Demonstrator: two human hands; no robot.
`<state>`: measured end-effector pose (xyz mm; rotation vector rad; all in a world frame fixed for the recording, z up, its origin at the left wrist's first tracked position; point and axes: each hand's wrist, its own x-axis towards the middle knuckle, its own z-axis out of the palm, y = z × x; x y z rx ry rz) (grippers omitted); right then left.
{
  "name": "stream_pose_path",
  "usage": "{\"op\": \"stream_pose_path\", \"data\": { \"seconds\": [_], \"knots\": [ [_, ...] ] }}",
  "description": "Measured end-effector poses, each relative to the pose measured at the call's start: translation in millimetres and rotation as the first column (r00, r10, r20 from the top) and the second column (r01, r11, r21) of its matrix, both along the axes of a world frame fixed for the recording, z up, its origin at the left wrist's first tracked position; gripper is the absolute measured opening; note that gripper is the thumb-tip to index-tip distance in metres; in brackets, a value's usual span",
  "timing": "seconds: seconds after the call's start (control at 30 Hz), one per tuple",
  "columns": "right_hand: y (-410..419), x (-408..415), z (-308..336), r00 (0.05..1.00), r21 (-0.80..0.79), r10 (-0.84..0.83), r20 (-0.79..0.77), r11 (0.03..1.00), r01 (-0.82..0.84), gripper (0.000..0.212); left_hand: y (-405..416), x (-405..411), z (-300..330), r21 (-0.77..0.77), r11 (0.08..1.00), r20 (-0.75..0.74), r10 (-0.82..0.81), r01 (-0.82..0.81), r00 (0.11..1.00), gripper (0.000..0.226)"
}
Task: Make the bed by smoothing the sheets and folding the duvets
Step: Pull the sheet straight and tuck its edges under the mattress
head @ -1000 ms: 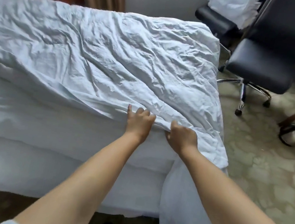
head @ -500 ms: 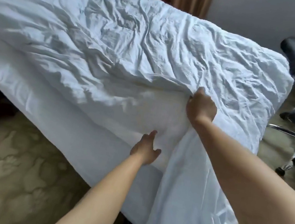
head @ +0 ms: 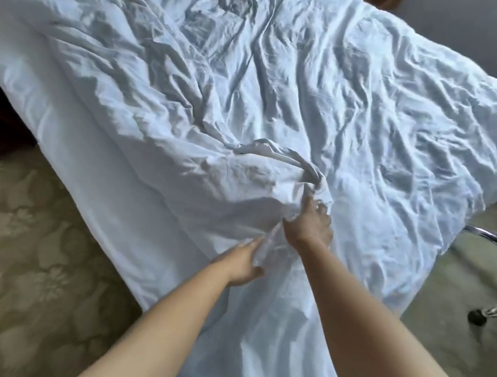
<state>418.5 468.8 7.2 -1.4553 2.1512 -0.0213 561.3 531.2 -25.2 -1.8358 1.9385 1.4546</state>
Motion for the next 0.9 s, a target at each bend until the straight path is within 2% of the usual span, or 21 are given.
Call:
{"op": "stream_pose_path", "data": {
  "seconds": [0.07,0.13,0.2,0.23,0.27,0.3,0.37,0.4,0.43,0.5,0.57,0.63,0.73,0.83,0.9],
  "knots": [
    [9.4,-11.2,-12.6,0.998,-0.004,0.042,0.056,0.999,-0.042,0.067,4.3,-12.8,-1.9,0.016,0.997,0.050,0.069,-0.070,0.996,0.092],
    [21.9,-26.8,-21.7,0.983,-0.020,0.149,0.110,0.989,-0.147,0.063,14.0,-30.5,-4.8,0.066,0.977,0.011,0.200,-0.200,0.980,0.102],
    [37.8,-48.1,-29.6,0.936,-0.013,0.309,0.166,0.950,-0.311,0.063,28.6,-51.4,-15.7,0.168,0.914,-0.037,0.380,-0.369,0.924,0.114],
    [46.1,-59.5,-33.5,0.907,0.013,0.367,0.207,0.926,-0.378,0.064,36.8,-61.5,-24.2,0.181,0.881,0.005,0.443,-0.437,0.896,0.119],
    [53.5,-71.0,-36.3,0.882,0.042,0.397,0.254,0.906,-0.420,0.064,43.4,-70.7,-33.5,0.173,0.863,0.052,0.473,-0.475,0.879,0.115],
    [59.5,-82.2,-39.9,0.866,0.070,0.397,0.303,0.898,-0.435,0.064,48.7,-82.3,-35.4,0.178,0.852,0.072,0.488,-0.492,0.870,0.101],
    [69.6,-100.1,-42.4,0.858,0.123,0.323,0.398,0.908,-0.399,0.067,55.5,-114.4,-19.8,0.239,0.846,0.066,0.476,-0.477,0.877,0.058],
    [74.5,-106.6,-42.2,0.856,0.162,0.249,0.452,0.921,-0.354,0.072,59.8,-130.6,-12.4,0.265,0.845,0.043,0.471,-0.465,0.881,0.042],
    [79.1,-111.5,-41.0,0.848,0.207,0.155,0.507,0.933,-0.294,0.078,64.9,-145.1,-6.0,0.274,0.857,0.022,0.448,-0.436,0.894,0.039],
    [89.1,-118.9,-35.2,0.836,0.292,0.042,0.547,0.926,-0.238,0.089,77.9,-167.1,7.0,0.269,0.882,0.004,0.400,-0.386,0.916,0.059],
    [96.9,-126.2,-25.7,0.861,0.307,0.100,0.498,0.909,-0.283,0.083,92.0,-176.1,17.7,0.276,0.899,0.051,0.339,-0.339,0.940,0.067],
    [103.1,-133.7,-14.9,0.873,0.260,0.127,0.472,0.925,-0.276,0.068,109.7,-176.2,31.4,0.310,0.911,0.081,0.259,-0.271,0.963,0.058],
    [110.0,-140.6,8.4,0.868,0.156,0.168,0.467,0.951,-0.268,0.047,138.6,-169.9,50.2,0.359,0.913,0.146,0.152,-0.195,0.978,0.072],
    [121.3,-150.9,34.2,0.863,0.027,0.210,0.460,0.968,-0.250,0.038,168.8,-166.4,69.3,0.430,0.885,0.218,0.092,-0.181,0.972,0.074],
    [137.3,-162.6,46.7,0.865,-0.022,0.201,0.460,0.976,-0.215,0.040,185.3,-174.4,77.9,0.355,0.911,0.270,0.112,-0.208,0.956,0.064]
  ]
}}
